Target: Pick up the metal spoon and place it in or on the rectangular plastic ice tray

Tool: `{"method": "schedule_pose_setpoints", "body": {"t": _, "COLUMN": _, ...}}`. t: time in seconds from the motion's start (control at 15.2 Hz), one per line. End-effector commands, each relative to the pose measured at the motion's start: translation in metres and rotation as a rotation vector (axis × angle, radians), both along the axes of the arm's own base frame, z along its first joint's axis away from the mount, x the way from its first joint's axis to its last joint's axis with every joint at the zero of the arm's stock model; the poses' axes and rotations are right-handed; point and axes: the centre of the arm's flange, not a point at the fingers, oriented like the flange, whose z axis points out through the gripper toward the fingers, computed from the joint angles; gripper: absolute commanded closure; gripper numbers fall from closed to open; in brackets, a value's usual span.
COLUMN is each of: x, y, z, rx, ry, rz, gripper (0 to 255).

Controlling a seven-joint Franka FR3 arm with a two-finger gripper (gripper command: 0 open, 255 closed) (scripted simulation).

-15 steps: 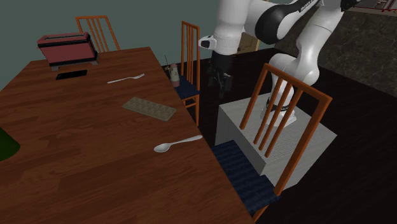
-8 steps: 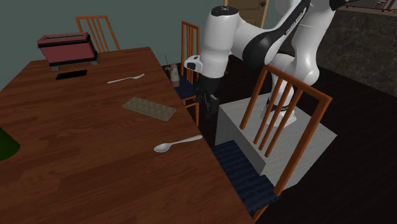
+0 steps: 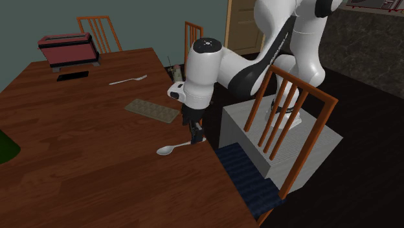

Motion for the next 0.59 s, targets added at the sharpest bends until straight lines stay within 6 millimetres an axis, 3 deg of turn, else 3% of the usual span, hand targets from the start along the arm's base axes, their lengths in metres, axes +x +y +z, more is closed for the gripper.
{"method": "schedule_pose_setpoints", "body": {"t": 0.0, "x": 0.011, "y": 0.004, "z": -0.009, "rx": -0.006, "ry": -0.003, "rz": 0.001, "gripper": 0}}
{"method": "schedule_pose_setpoints", "body": {"t": 0.53, "x": 0.017, "y": -0.001, "z": -0.048, "rx": -0.006, "ry": -0.003, "rz": 0.001, "gripper": 0}}
